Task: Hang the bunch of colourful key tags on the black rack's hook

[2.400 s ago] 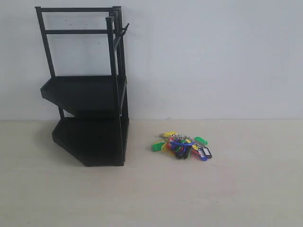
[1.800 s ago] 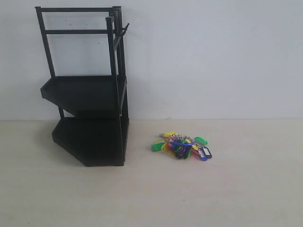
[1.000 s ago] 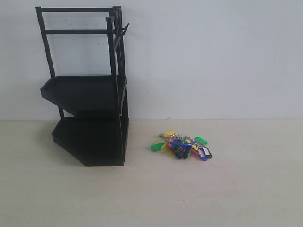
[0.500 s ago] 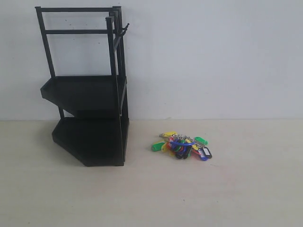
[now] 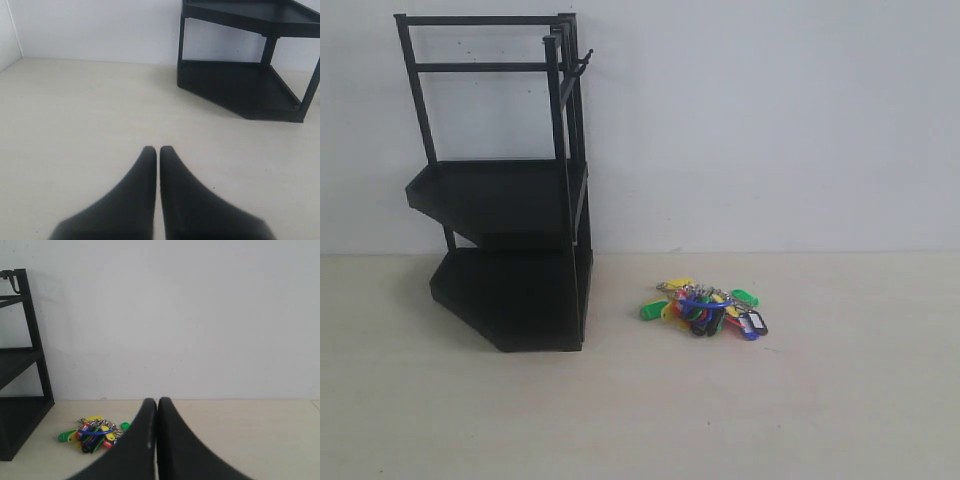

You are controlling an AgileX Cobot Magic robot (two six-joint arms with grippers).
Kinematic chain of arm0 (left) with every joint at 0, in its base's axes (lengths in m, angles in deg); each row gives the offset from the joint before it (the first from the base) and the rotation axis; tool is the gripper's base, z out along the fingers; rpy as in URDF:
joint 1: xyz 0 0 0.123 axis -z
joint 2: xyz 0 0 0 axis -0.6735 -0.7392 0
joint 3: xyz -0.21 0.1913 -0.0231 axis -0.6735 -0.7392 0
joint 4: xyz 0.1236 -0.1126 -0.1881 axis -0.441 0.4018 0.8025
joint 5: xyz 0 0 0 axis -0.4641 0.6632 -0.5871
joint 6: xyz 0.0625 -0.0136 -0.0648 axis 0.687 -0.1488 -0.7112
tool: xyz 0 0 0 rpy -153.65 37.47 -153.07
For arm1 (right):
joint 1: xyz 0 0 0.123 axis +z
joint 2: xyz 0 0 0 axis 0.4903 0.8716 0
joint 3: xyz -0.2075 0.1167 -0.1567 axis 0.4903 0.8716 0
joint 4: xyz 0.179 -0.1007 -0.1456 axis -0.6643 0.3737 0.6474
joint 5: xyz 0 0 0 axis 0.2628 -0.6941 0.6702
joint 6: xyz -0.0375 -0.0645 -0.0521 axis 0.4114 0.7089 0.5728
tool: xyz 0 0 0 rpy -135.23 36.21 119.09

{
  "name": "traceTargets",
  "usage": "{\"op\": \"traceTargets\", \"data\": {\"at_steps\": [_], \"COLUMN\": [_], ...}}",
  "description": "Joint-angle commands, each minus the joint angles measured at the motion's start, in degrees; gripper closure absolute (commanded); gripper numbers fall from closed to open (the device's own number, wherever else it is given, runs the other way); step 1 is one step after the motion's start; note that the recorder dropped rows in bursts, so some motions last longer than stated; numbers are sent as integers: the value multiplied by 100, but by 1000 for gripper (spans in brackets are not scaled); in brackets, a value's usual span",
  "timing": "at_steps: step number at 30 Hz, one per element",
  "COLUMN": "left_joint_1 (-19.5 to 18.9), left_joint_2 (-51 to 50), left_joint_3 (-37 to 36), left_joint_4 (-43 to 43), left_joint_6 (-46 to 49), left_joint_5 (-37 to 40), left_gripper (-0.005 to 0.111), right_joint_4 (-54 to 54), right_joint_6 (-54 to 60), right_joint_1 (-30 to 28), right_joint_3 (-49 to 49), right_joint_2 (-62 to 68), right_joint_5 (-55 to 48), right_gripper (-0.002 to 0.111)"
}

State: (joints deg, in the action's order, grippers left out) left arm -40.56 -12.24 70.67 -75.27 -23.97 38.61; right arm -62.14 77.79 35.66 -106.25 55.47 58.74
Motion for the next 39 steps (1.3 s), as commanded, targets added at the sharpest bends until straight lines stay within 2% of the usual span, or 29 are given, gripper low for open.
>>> {"op": "traceTargets", "data": {"at_steps": [1, 13, 21, 24, 28, 34, 39], "left_joint_1": [-19, -19, -19, -19, -19, -19, -19], "left_joint_2": [-20, -20, -20, -20, -20, -20, -20], "left_joint_3": [14, 14, 14, 14, 14, 14, 14], "left_joint_4": [11, 11, 11, 11, 11, 11, 11], "left_joint_6": [2, 2, 2, 2, 2, 2, 2], "left_joint_5": [-64, -64, -64, -64, -64, -64, -64], "left_gripper": [102, 102, 102, 102, 102, 102, 102], "right_joint_4": [-19, -59, -59, -59, -20, -20, -137], "right_joint_6": [45, -161, -228, -206, 14, 1166, 2674], "right_joint_1": [1, 1, 1, 1, 1, 1, 181], "right_joint_3": [-48, -48, -48, -137, -601, -1703, -2815], "right_joint_2": [36, 25, 227, 684, 1734, 3464, 4790], "right_joint_5": [71, 71, 790, 1001, 670, 69, -1044], "right_gripper": [108, 108, 108, 108, 108, 108, 108]}}
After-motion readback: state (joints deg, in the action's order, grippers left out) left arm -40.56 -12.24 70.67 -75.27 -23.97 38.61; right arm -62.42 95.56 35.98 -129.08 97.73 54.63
